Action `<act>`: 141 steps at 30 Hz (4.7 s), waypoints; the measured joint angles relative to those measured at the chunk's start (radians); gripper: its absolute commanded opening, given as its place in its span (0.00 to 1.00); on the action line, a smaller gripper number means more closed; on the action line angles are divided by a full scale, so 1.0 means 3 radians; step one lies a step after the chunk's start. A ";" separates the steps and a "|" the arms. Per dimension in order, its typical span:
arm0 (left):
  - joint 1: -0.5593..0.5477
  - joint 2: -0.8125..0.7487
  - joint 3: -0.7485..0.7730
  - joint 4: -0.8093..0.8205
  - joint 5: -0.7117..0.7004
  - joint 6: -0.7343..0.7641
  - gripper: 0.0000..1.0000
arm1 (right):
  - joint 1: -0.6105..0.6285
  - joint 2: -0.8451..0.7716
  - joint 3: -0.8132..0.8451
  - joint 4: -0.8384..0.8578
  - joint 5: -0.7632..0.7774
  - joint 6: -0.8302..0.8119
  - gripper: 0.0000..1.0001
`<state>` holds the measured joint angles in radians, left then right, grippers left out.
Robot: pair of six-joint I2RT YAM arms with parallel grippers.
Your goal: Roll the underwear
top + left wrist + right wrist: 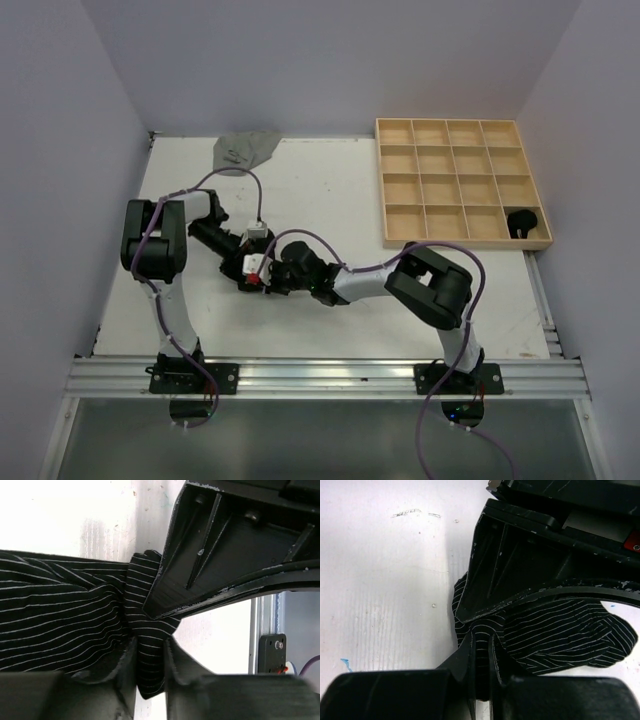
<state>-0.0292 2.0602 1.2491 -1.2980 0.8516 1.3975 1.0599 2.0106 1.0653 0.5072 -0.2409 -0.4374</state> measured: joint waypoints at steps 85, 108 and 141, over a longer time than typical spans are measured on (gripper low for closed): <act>-0.0187 -0.1570 -0.1349 0.2024 -0.0688 0.0552 0.00 | -0.0992 0.0482 0.0450 -0.0547 -0.1015 0.4318 0.27; -0.0144 -0.1100 -0.0787 0.1399 -0.0593 0.0518 0.00 | -0.0994 0.0984 0.1500 -0.1088 -0.0867 0.3948 0.27; 0.0050 0.0987 0.0575 -0.1066 -0.0191 -0.0846 0.01 | -0.0866 -0.0741 0.0186 -0.1706 -0.0226 0.1517 0.47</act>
<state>-0.0143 2.3562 1.4216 -1.6176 0.7944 1.1439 0.8001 1.7882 1.1210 -0.0048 -0.3088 0.0177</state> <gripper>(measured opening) 0.118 0.435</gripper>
